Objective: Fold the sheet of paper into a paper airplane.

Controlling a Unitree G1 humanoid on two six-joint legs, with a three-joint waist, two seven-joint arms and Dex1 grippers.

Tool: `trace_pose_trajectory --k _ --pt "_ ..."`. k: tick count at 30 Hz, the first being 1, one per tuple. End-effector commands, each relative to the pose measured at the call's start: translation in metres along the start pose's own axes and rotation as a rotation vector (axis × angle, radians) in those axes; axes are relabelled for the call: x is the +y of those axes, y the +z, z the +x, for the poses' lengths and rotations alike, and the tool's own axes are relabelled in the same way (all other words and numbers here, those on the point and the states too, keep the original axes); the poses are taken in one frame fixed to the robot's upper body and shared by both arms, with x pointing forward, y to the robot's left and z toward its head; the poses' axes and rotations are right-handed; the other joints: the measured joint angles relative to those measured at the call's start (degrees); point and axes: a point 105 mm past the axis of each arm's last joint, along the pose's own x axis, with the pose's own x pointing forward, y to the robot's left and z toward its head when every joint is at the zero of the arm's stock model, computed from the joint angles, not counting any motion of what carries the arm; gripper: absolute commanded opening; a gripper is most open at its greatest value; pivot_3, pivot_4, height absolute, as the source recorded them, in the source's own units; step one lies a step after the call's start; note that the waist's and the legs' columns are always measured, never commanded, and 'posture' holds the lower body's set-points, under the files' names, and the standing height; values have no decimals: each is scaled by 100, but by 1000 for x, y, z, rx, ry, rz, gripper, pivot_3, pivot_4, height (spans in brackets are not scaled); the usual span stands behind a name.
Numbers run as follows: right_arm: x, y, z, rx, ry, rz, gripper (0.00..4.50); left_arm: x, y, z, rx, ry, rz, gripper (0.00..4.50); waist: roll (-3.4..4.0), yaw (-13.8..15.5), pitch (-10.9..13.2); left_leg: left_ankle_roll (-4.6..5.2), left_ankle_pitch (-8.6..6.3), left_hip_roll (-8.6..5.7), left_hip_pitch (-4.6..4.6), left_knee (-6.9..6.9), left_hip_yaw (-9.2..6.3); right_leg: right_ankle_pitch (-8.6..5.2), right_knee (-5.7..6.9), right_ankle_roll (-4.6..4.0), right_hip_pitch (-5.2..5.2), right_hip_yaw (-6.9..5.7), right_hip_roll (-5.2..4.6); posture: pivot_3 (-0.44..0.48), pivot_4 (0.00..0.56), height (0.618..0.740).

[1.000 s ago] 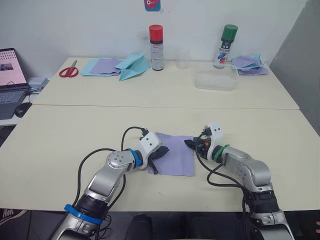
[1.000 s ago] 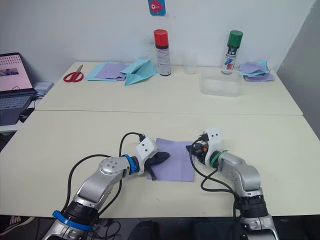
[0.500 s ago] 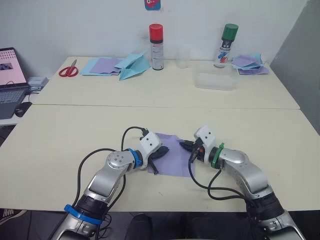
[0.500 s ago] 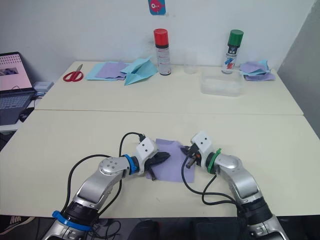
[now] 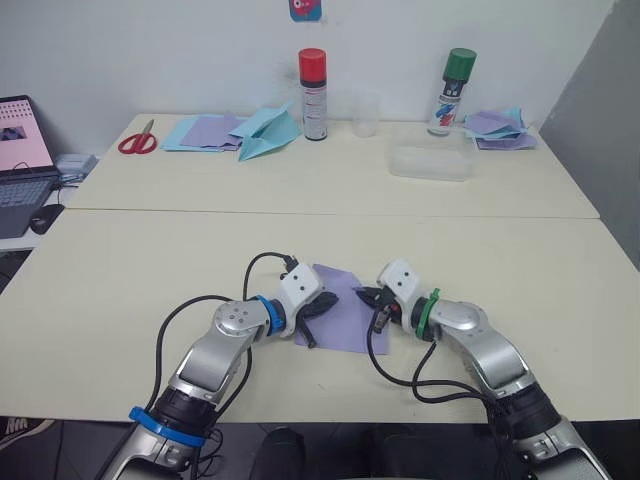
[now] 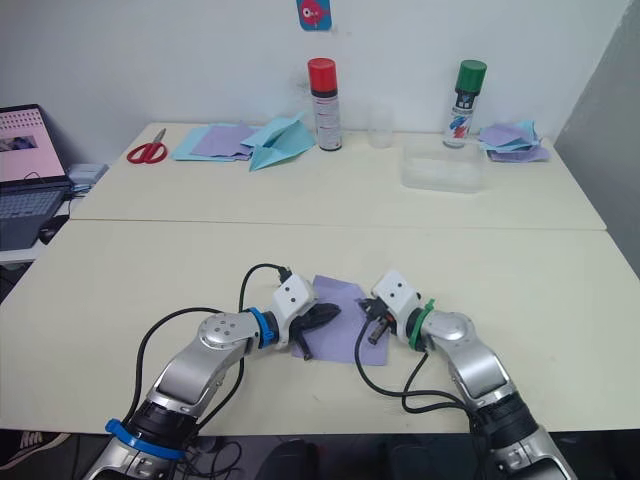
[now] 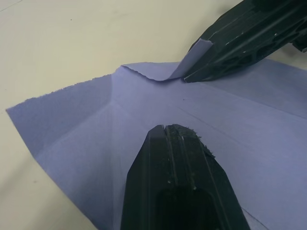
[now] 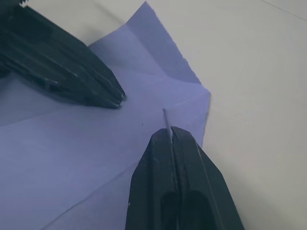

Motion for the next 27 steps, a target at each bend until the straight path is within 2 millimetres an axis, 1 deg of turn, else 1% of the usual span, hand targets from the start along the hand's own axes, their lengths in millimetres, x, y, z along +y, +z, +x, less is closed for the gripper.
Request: trace_pose_trajectory --k 1,8,13,17,22,27 --pt "6 5 4 -10 34 -54 17 -5 -23 1 95 -20 -26 0 0 -1 0 0 0 0 0 0 0 0 0 0 0 0 0 0 150 740" --pt "6 2 6 7 46 -67 17 -3 -24 2 99 -14 -19 0 -1 -3 -1 0 0 1 3 2 -1 2 5 2 1 0 2 0 150 740" --pt "6 0 6 11 49 -67 17 -2 -18 5 73 -10 -22 0 0 -3 -2 0 0 1 4 5 -1 3 7 4 2 0 2 0 150 740" --pt "8 -1 7 11 59 -75 17 3 0 9 5 0 -63 0 -1 3 -2 1 1 -1 4 12 -2 8 7 11 6 -1 2 0 150 740" --pt "8 -2 7 10 62 -79 17 8 11 10 -28 20 -69 0 -1 -3 -2 1 1 -2 1 14 1 10 6 15 3 5 5 0 150 740" --pt "8 -3 7 9 57 -78 17 20 28 -9 -127 72 -130 0 -1 -18 1 1 1 6 -4 10 2 10 6 15 -8 8 23 0 150 740"
